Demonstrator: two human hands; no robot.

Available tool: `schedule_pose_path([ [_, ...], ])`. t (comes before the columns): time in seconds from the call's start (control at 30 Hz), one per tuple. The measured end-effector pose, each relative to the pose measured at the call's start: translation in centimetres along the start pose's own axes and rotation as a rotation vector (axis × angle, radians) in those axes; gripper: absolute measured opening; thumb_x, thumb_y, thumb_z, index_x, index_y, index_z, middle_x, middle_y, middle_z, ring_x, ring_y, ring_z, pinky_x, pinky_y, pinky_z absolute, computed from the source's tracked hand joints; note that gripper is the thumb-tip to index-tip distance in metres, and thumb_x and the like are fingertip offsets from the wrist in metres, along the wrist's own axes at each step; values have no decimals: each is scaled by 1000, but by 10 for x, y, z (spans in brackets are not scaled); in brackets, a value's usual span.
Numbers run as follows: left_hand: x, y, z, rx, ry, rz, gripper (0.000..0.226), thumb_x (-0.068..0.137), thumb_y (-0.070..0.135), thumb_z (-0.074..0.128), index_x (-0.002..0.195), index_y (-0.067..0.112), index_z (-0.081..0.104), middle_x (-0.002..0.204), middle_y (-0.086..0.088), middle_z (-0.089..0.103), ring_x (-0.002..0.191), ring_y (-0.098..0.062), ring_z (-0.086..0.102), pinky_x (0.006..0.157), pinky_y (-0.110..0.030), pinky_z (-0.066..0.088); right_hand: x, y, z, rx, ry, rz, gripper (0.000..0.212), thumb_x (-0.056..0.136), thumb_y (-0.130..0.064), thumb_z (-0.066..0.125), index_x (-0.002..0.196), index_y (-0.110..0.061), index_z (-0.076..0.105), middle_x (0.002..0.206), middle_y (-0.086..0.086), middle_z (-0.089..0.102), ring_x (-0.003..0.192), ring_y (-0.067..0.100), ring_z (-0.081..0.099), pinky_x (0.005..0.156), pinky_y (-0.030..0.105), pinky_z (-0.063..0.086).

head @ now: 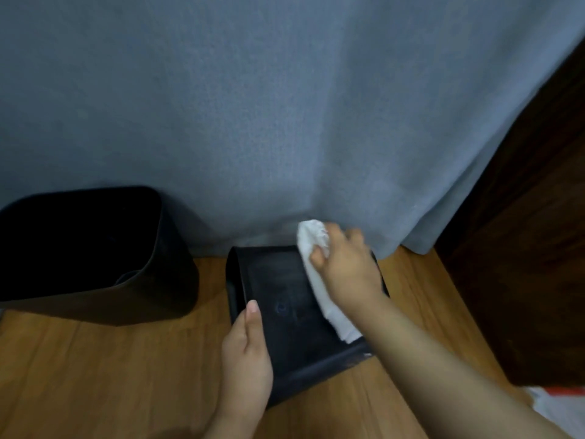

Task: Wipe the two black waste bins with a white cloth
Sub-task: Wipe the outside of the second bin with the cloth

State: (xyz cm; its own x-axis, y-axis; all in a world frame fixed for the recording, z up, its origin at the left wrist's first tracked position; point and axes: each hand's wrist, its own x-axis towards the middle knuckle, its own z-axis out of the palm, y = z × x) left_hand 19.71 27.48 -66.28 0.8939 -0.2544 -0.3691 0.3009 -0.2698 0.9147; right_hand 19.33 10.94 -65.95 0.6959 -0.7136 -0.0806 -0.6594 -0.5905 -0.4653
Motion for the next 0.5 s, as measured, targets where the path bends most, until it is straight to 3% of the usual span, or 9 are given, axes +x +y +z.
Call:
schedule_pose_path([
  [0.1,3,-7,-1,-3,-19,8,58,86,58,32,116,21,66,106,15,68,103,0,61,90,-20,48,13,48,-5,-13,48,156,42,90,-35,50,130,-20,44,118,17,43,107,41,49,86,41,41],
  [0.17,3,-6,-1,10,-31,27,61,90,56,32,122,17,66,114,9,69,110,-7,62,103,-31,48,15,71,-9,-28,103,216,43,91,-33,50,131,-19,44,117,20,43,106,43,49,84,42,40],
  [0.3,5,-3,1,6,-45,38,55,90,55,32,112,22,69,106,13,70,105,-1,62,90,-17,46,5,88,-12,-34,184,309,42,92,-29,50,131,-16,43,118,22,42,101,44,49,78,41,39],
  [0.4,6,0,2,-3,-34,43,48,98,48,33,117,20,68,113,11,68,108,0,60,91,-13,43,-19,63,-15,-42,295,136,44,87,-24,58,128,-15,47,113,20,44,91,40,52,74,39,42],
  [0.5,13,-2,5,-23,-4,11,34,103,39,39,85,26,66,85,13,69,81,5,60,70,-8,42,-62,9,-10,98,154,-188,54,80,-26,57,131,-29,41,113,8,44,88,28,53,74,37,47],
])
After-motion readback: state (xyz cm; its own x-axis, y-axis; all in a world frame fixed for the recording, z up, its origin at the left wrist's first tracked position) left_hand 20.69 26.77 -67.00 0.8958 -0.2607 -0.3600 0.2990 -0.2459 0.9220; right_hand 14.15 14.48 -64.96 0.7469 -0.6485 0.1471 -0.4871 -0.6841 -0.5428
